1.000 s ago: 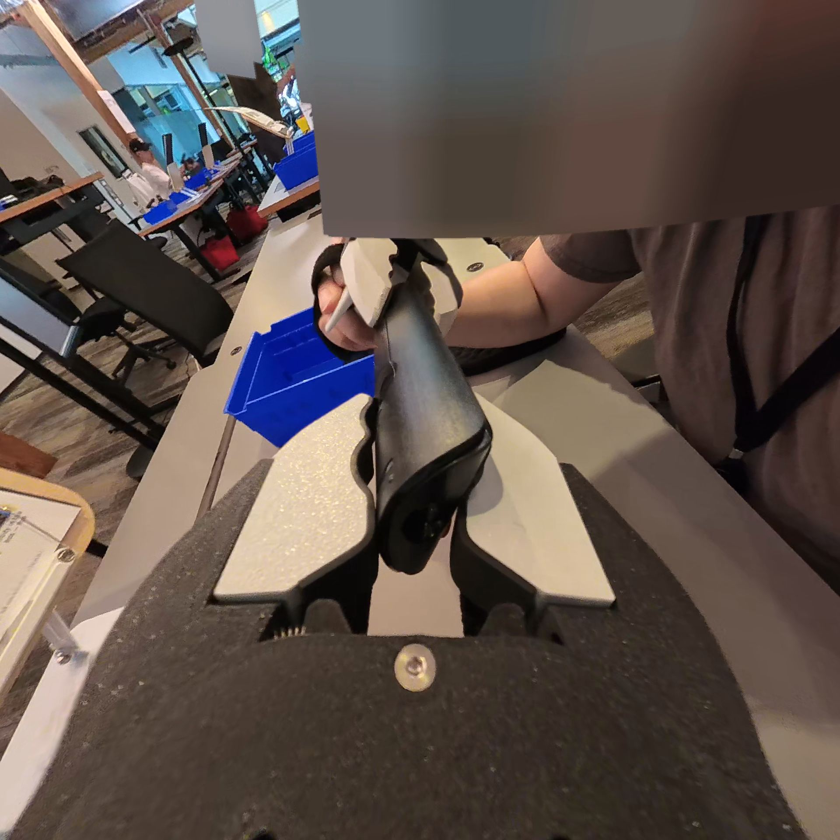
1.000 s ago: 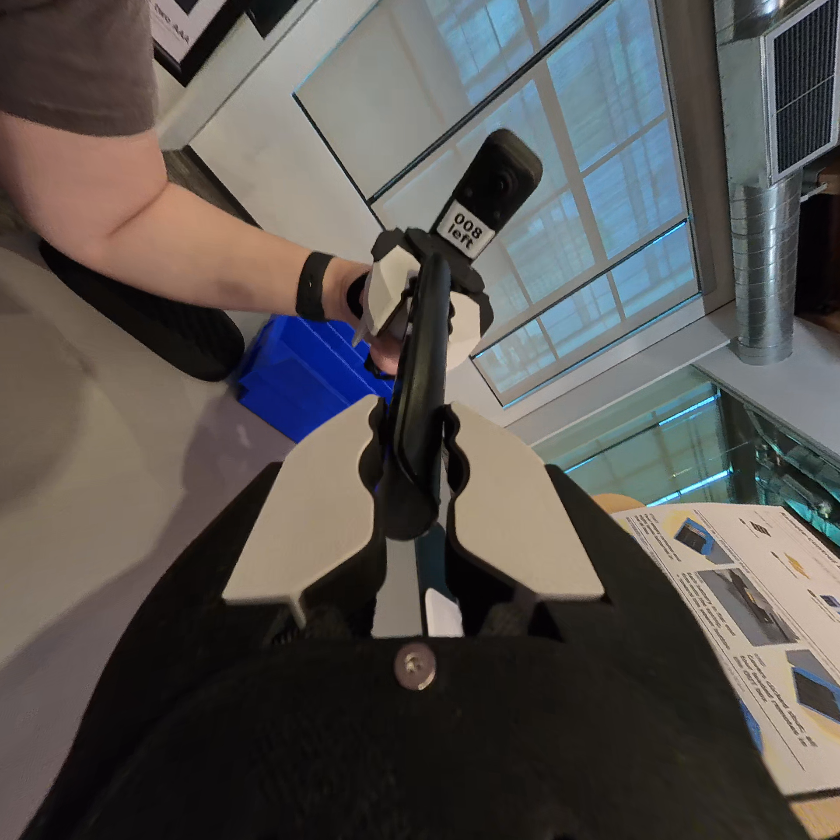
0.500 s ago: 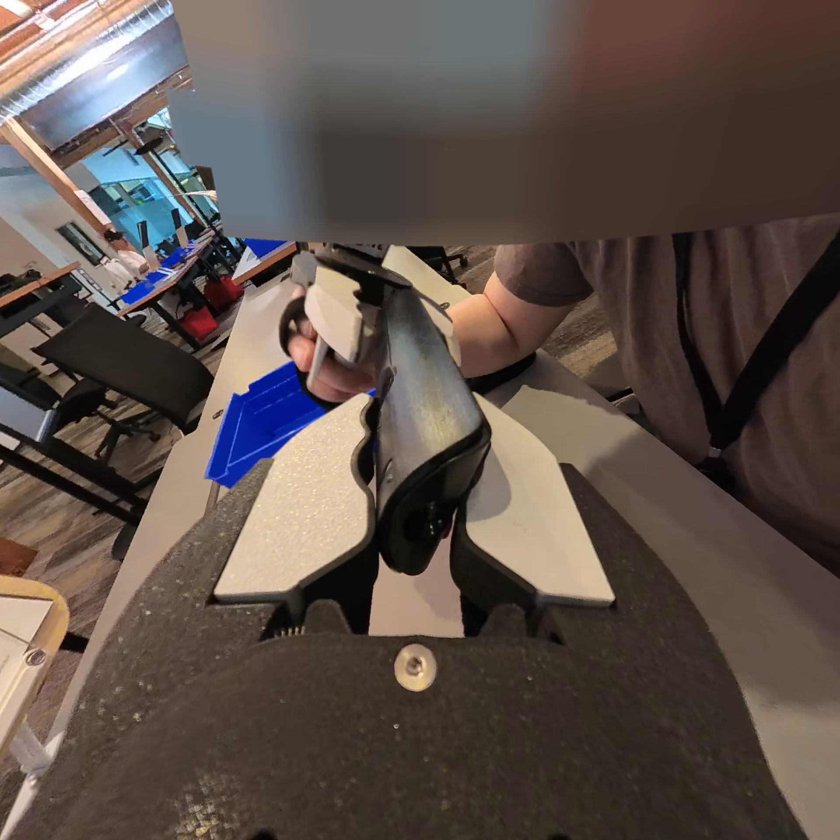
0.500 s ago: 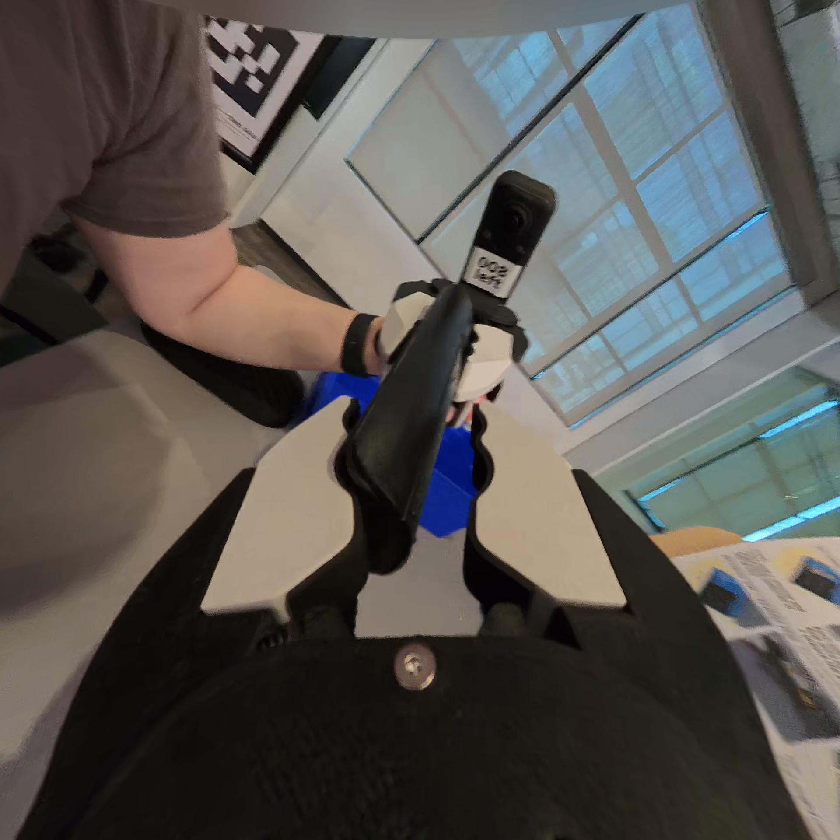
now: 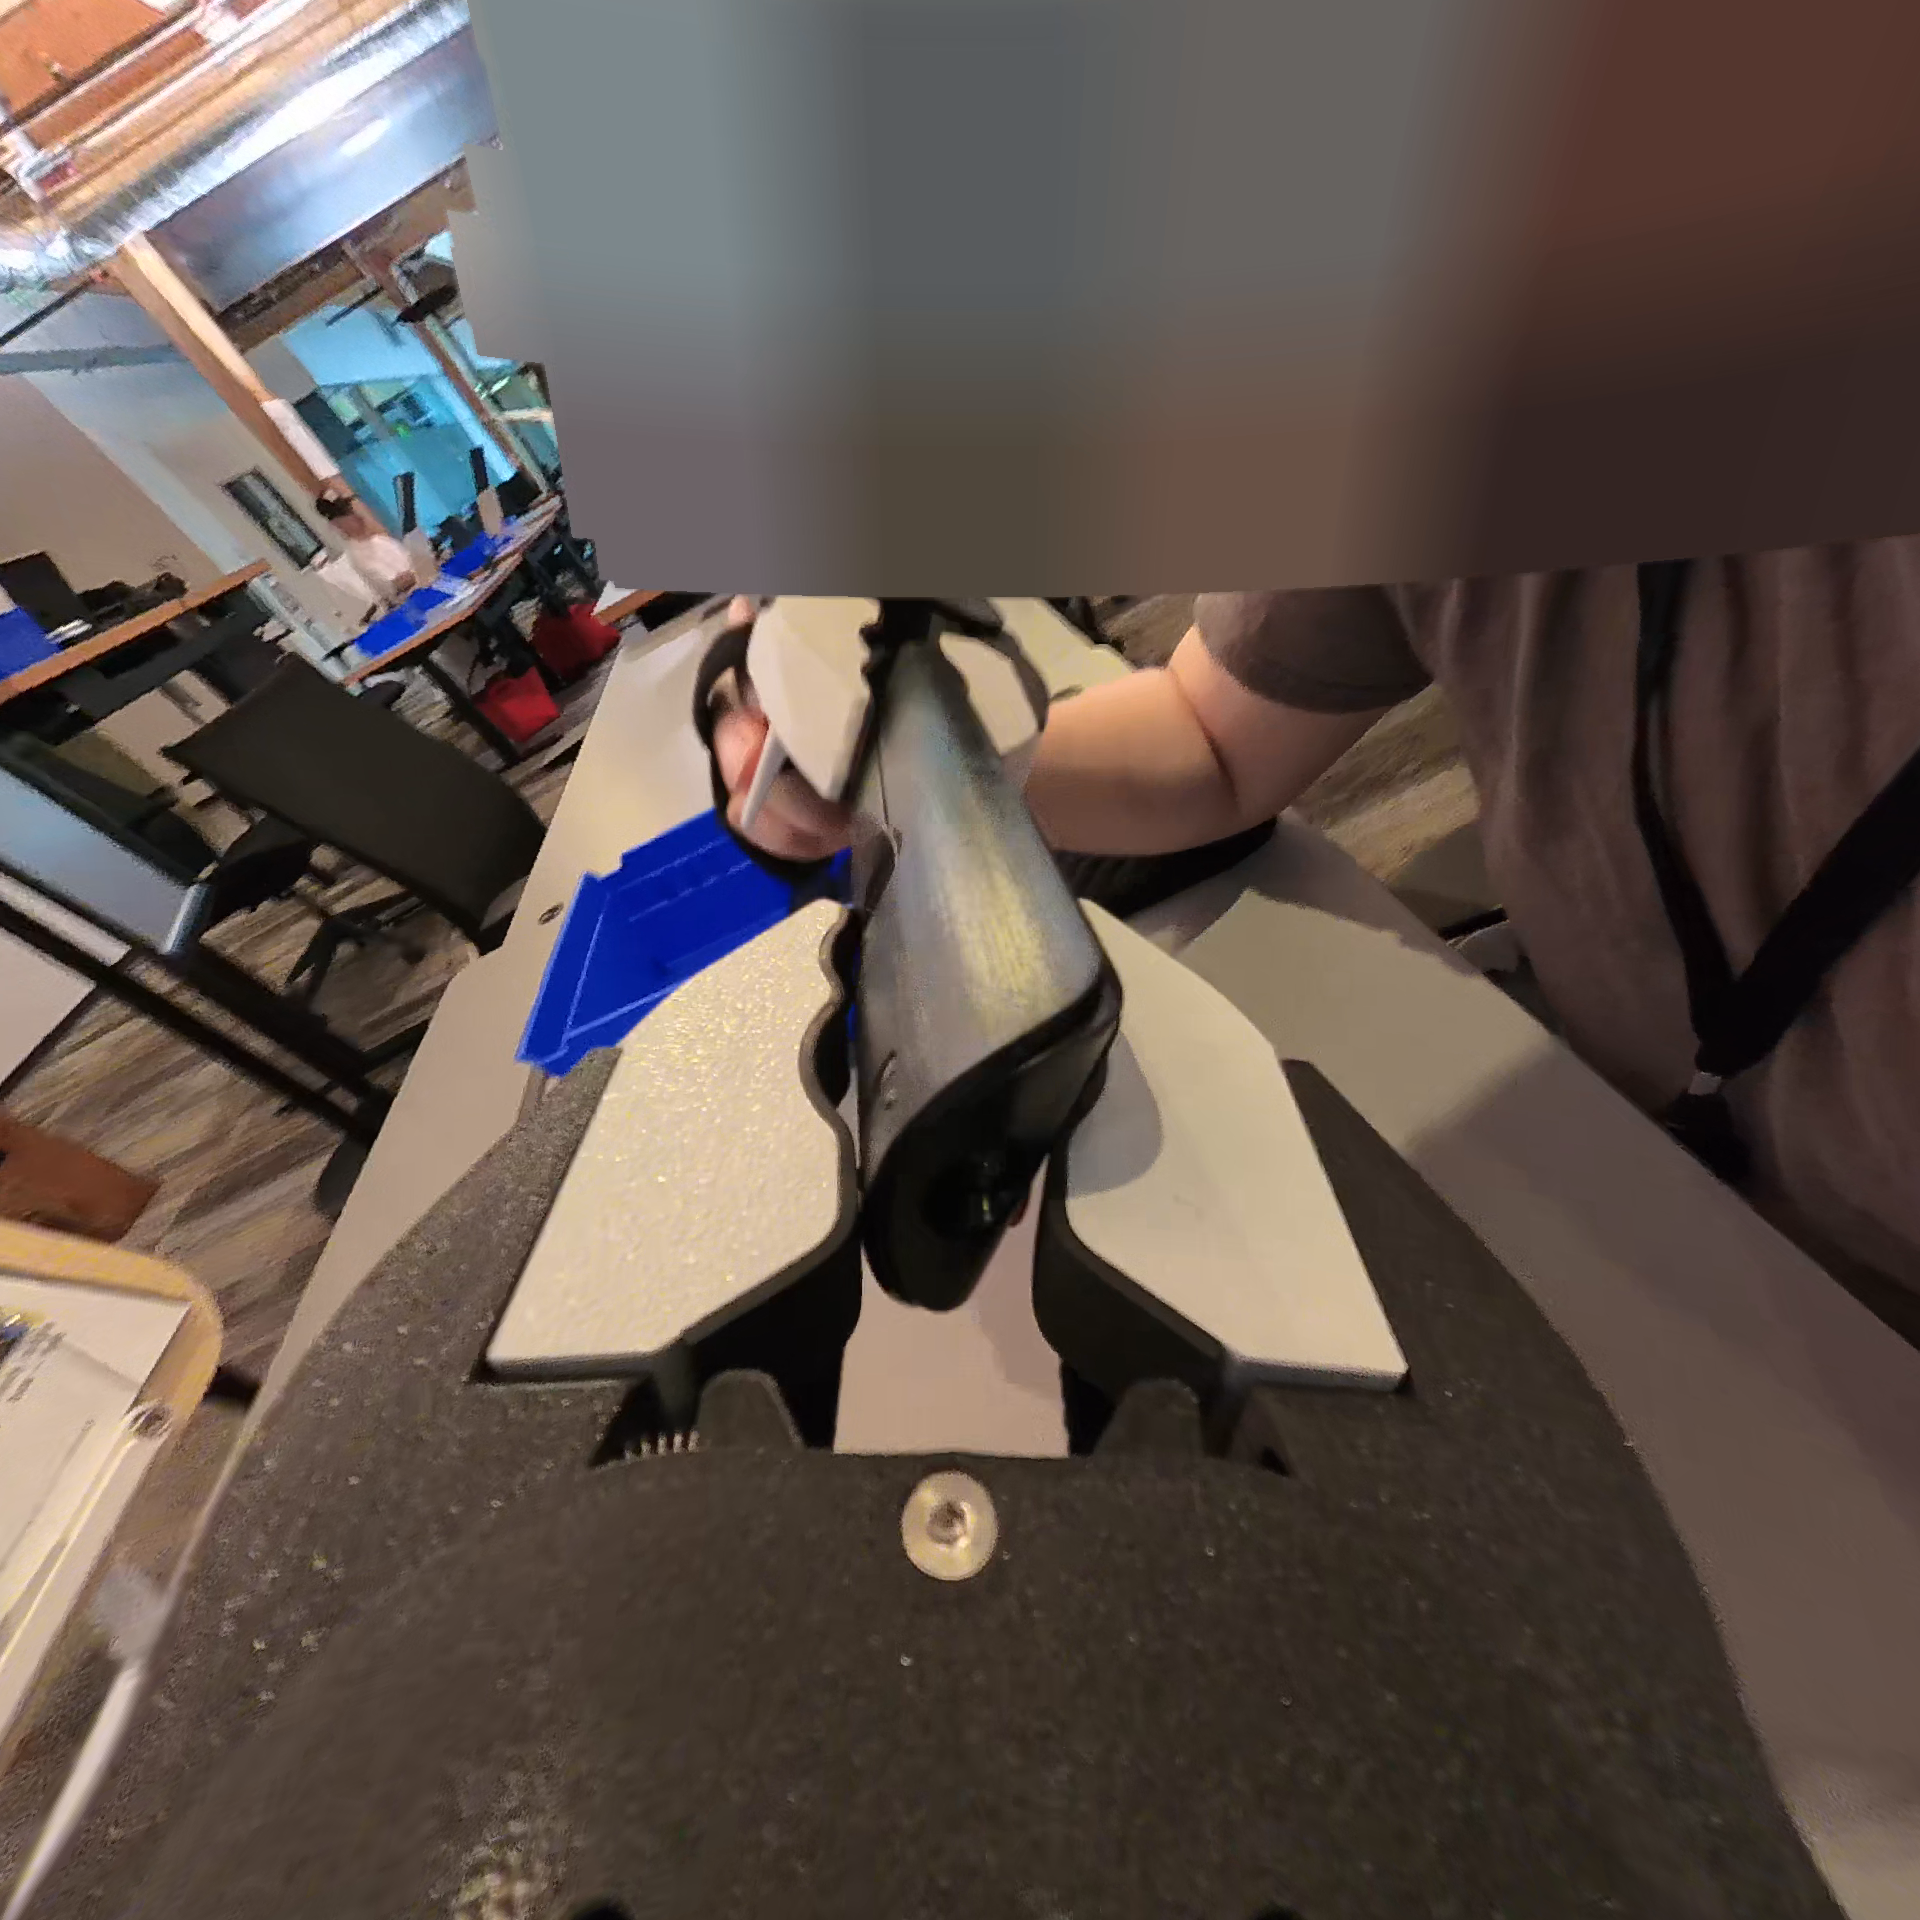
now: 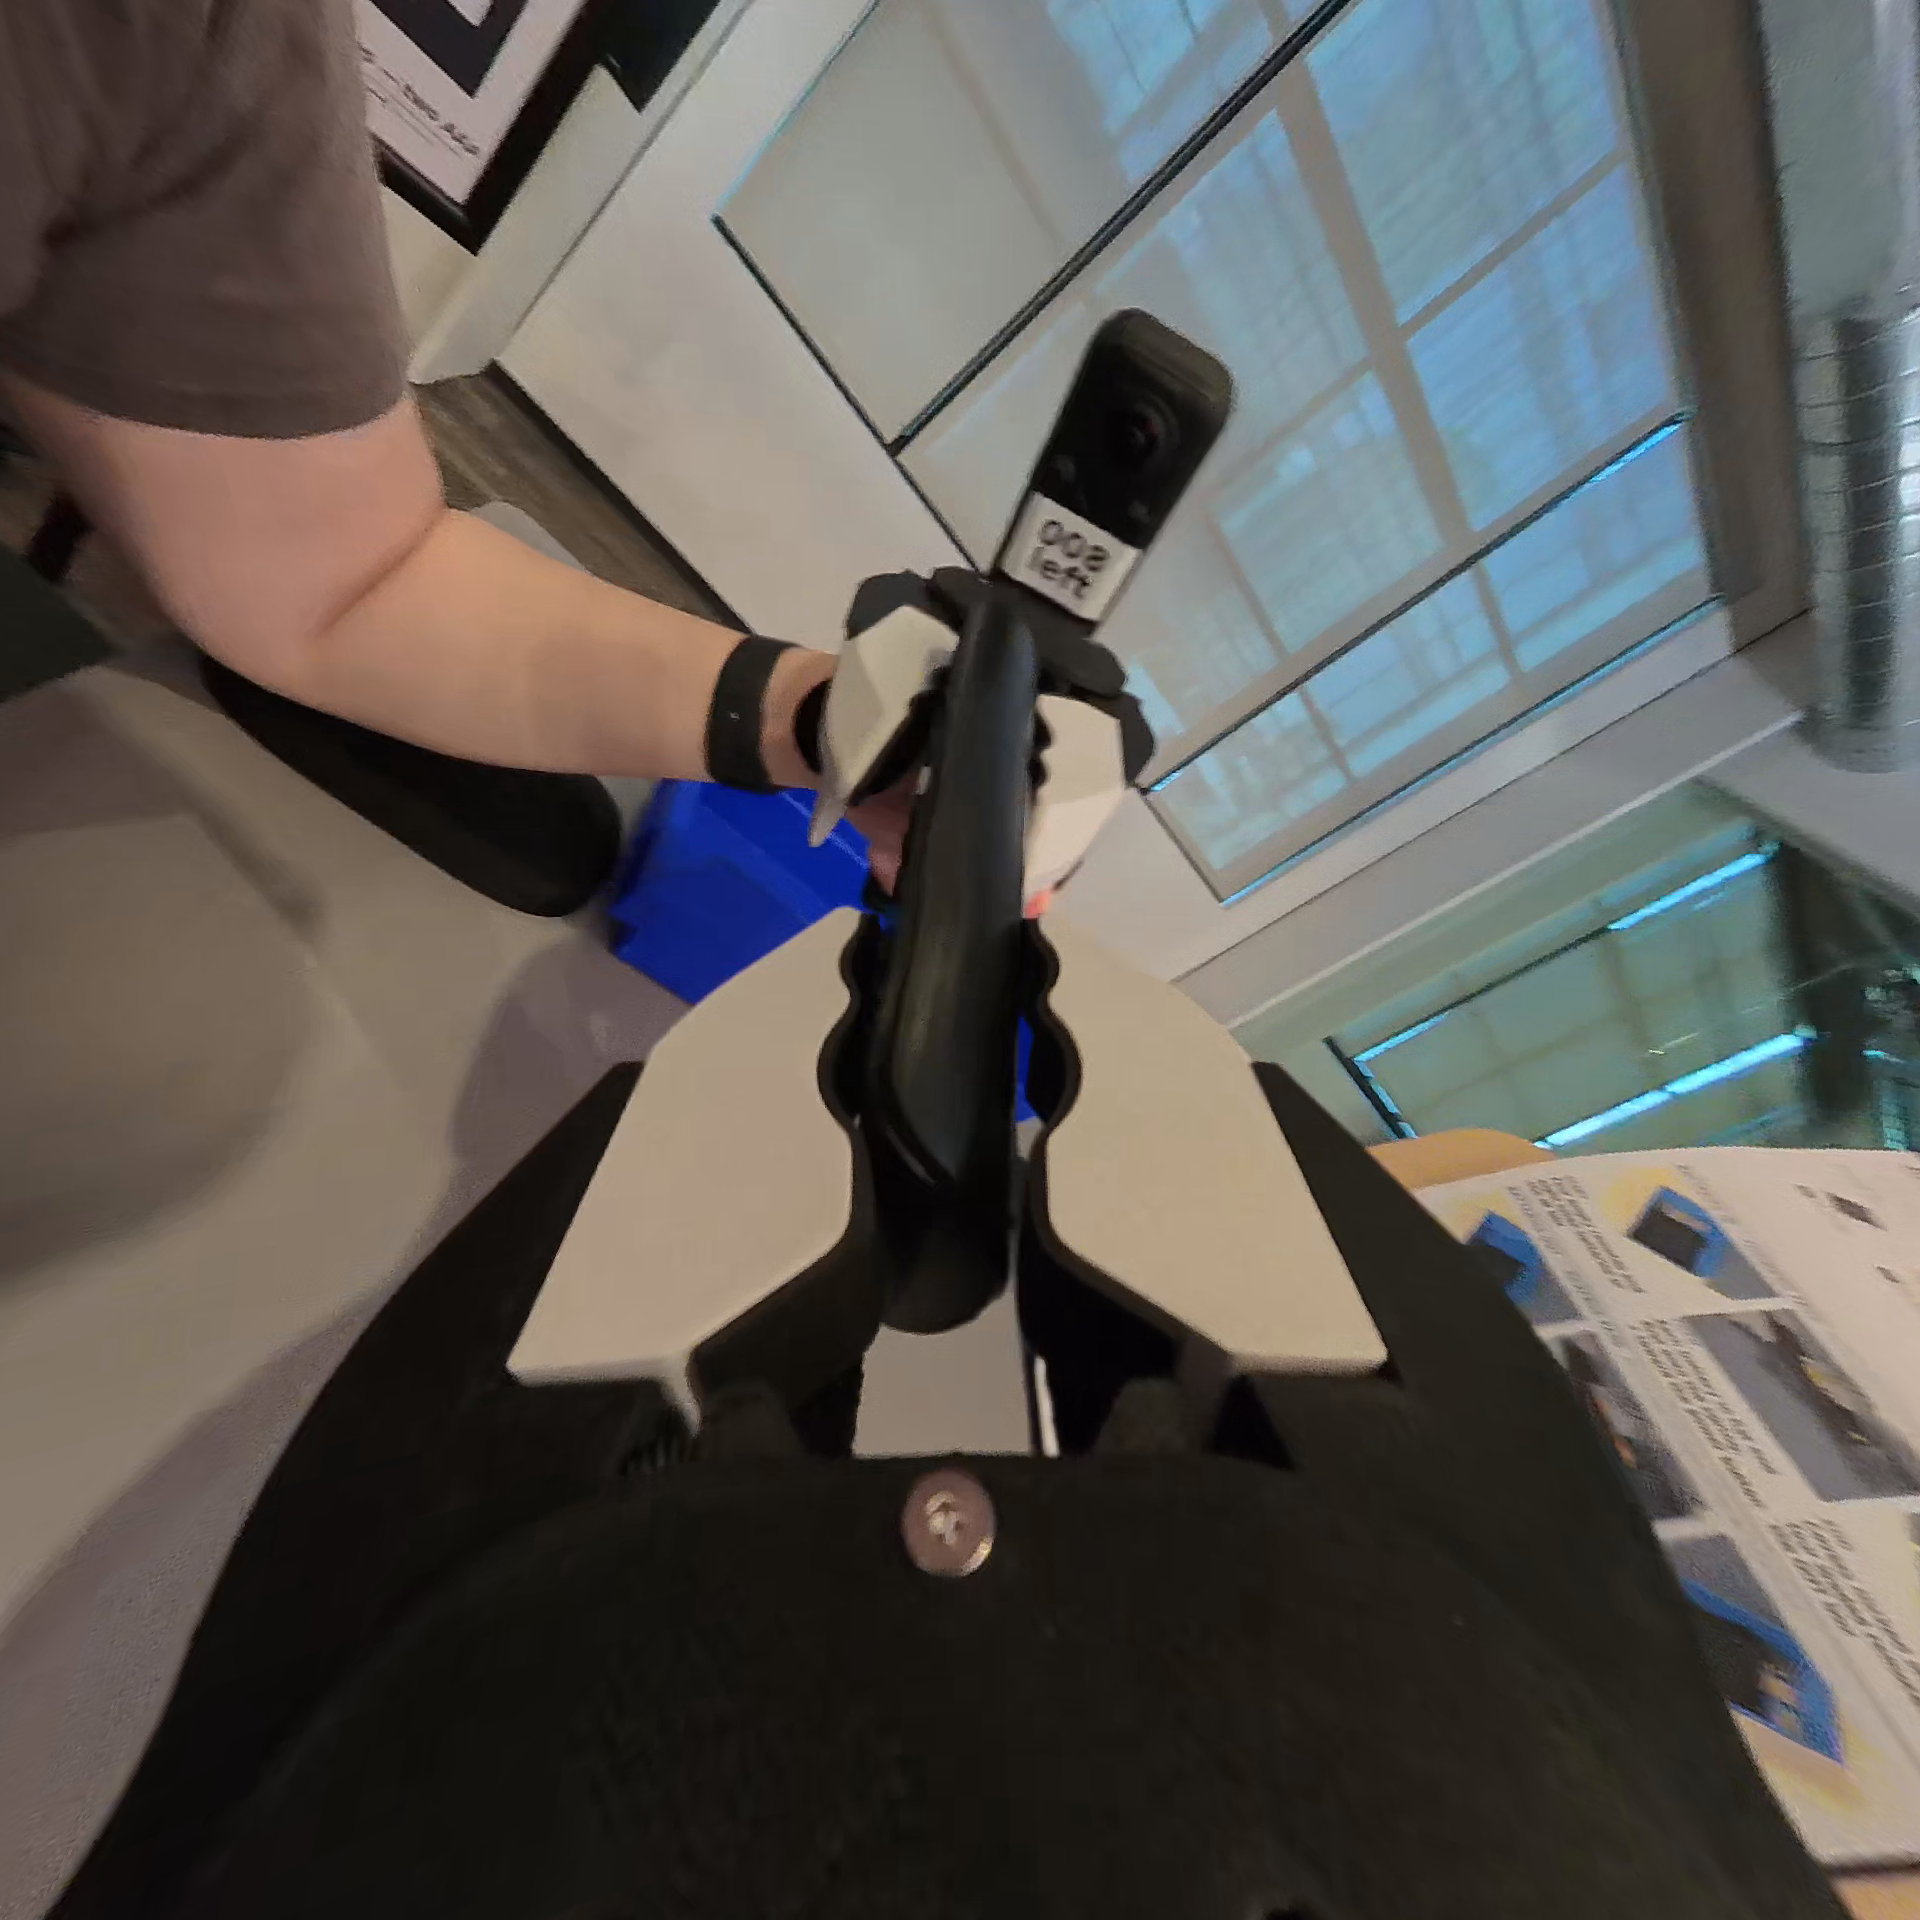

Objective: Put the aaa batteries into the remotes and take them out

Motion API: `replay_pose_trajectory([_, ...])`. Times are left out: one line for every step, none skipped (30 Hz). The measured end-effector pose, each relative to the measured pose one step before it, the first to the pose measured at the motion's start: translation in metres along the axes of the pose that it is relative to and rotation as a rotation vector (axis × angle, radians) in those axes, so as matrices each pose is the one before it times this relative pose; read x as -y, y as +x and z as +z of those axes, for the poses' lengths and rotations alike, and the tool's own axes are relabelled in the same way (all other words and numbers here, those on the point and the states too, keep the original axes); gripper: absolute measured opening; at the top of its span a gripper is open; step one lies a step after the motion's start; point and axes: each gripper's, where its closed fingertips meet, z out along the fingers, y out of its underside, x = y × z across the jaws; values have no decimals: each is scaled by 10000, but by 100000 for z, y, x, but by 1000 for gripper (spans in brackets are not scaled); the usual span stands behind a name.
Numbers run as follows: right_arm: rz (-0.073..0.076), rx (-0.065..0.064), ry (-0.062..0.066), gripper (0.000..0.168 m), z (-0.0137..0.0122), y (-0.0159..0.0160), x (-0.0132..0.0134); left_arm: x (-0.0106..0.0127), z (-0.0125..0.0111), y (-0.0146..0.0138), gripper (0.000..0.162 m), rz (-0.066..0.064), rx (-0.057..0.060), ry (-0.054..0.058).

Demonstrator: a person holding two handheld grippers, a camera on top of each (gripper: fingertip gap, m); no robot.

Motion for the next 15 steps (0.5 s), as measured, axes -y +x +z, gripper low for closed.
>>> replay_pose_trajectory([-198, -76, -45, 25, -154, 117, 114, -349, 92, -23, 36, -4, 68, -378])
replay_pose_trajectory([-257, -60, -94, 25, -49, -3, 47, -168, 20, 17, 36, -89, 8, -236])
replay_pose_trajectory([-310, -162, -83, 25, 37, 47, 56, 113, -93, -206, 36, -47, 133, -22])
replay_pose_trajectory([-250, -172, -64, 25, 91, 47, 32, 307, -139, -241, 37, 31, 168, 150])
replay_pose_trajectory([-146, -91, -50, 25, 89, -4, -31, 80, -108, -69, 37, 56, 61, 31])
replay_pose_trajectory([-92, -29, -66, 25, 65, -30, -123, -252, -80, -62, 37, 36, 51, -189])
replay_pose_trajectory([-80, -13, -77, 25, 16, -20, -179, -519, -45, -241, 37, 21, 172, -392])
replay_pose_trajectory([-22, 11, -33, 25, -3, -6, -126, -344, -30, -194, 38, 38, 160, -260])
replay_pose_trajectory([48, 24, 40, 25, -15, 4, -23, 43, 24, 67, 37, -34, -34, 13])
replay_pose_trajectory([49, -6, 42, 25, -27, 32, -3, 159, 6, -22, 37, -75, -3, 83])
replay_pose_trajectory([29, 23, -6, 25, -9, -12, -91, -30, 3, 60, 36, -171, -75, -65])
replay_pose_trajectory([92, 131, -15, 25, 17, -126, -159, 10, -22, 328, 33, -137, -247, -35])
replay_pose_trajectory([133, 143, -55, 25, 25, -129, -237, 153, -12, 130, 32, 52, -66, 61])
replay_pose_trajectory([45, 119, -11, 26, -4, -133, -171, 52, 76, 28, 31, 55, 28, 18])
replay_pose_trajectory([41, 172, 70, 27, -11, -218, -54, -141, 96, 129, 31, -10, -104, -77])
